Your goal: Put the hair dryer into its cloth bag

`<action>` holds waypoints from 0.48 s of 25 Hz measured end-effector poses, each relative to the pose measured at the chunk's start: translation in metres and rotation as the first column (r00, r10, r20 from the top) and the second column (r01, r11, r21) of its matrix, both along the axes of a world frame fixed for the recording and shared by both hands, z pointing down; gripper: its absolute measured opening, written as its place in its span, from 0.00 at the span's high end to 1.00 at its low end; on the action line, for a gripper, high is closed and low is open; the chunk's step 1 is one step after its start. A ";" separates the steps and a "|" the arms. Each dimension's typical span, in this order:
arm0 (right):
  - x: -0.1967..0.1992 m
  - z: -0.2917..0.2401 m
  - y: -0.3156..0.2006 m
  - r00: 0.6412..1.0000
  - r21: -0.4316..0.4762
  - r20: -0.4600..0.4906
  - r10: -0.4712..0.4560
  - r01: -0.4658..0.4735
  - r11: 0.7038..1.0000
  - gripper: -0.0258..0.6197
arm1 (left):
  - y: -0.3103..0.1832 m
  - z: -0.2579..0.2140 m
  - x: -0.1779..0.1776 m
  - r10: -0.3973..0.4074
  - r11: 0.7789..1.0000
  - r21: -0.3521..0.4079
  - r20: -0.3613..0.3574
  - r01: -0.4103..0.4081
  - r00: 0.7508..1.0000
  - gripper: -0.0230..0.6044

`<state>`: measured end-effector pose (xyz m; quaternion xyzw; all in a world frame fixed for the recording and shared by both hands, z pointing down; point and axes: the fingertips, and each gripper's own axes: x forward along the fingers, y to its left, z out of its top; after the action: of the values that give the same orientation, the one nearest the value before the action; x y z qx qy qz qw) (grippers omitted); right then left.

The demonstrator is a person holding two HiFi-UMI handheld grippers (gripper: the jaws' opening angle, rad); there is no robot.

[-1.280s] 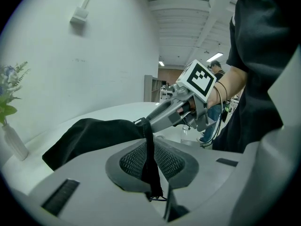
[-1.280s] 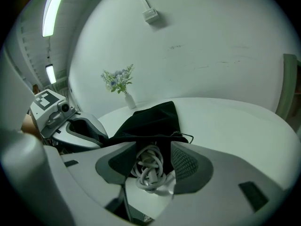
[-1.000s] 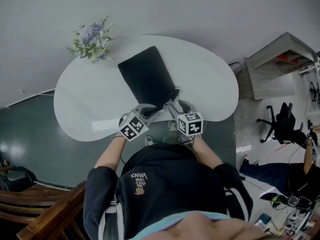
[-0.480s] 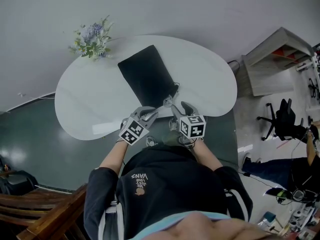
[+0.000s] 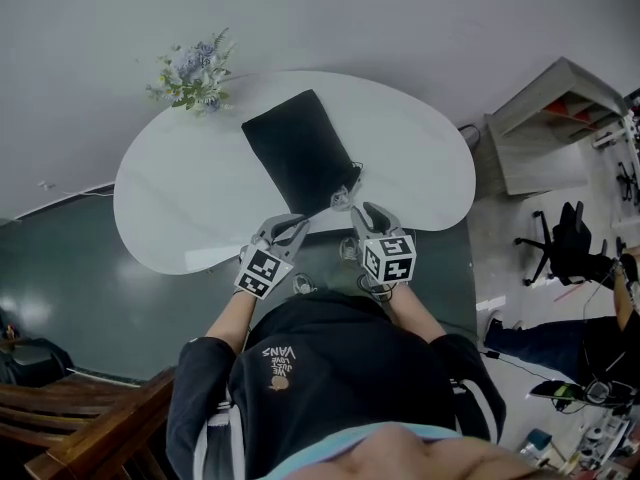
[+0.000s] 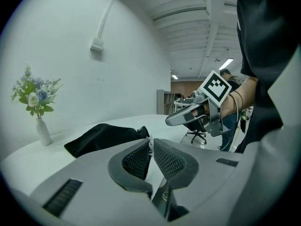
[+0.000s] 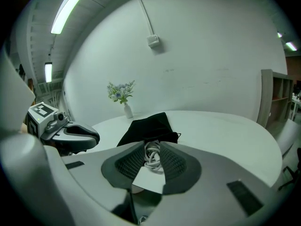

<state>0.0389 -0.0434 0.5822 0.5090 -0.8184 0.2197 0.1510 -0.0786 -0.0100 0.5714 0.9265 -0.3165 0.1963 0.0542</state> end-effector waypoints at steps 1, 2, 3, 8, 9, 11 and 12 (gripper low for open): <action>0.001 -0.003 0.001 1.000 0.012 -0.003 0.002 -0.002 1.000 0.78 | 0.001 -0.002 -0.003 -0.013 1.000 0.005 -0.009 0.013 1.000 0.89; 0.001 -0.007 0.002 1.000 0.022 -0.003 0.005 -0.005 1.000 0.79 | 0.002 -0.004 -0.006 -0.026 1.000 0.009 -0.017 0.027 0.999 0.89; 0.002 -0.010 0.003 1.000 0.033 0.000 0.007 -0.007 0.999 0.81 | 0.003 -0.007 -0.009 -0.039 0.999 0.014 -0.025 0.040 0.999 0.90; 0.000 -0.029 0.008 1.000 0.091 0.009 0.010 -0.011 0.996 0.86 | 0.006 -0.017 -0.026 -0.099 0.994 0.041 -0.065 0.102 0.993 0.91; -0.001 -0.032 0.010 1.000 0.099 0.011 0.010 -0.011 0.995 0.86 | 0.007 -0.019 -0.029 -0.110 0.992 0.046 -0.073 0.113 0.991 0.92; -0.001 -0.037 0.013 1.000 0.111 0.017 0.007 -0.009 0.994 0.87 | 0.010 -0.023 -0.033 -0.127 0.990 0.053 -0.085 0.131 0.988 0.92; -0.002 -0.040 0.015 1.000 0.116 0.018 0.005 -0.007 0.993 0.87 | 0.012 -0.025 -0.035 -0.132 0.989 0.054 -0.089 0.137 0.987 0.92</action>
<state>0.0371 -0.0282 0.5425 0.5177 -0.8295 0.1765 0.1132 -0.1135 0.0021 0.5466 0.9116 -0.3817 0.1430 0.0529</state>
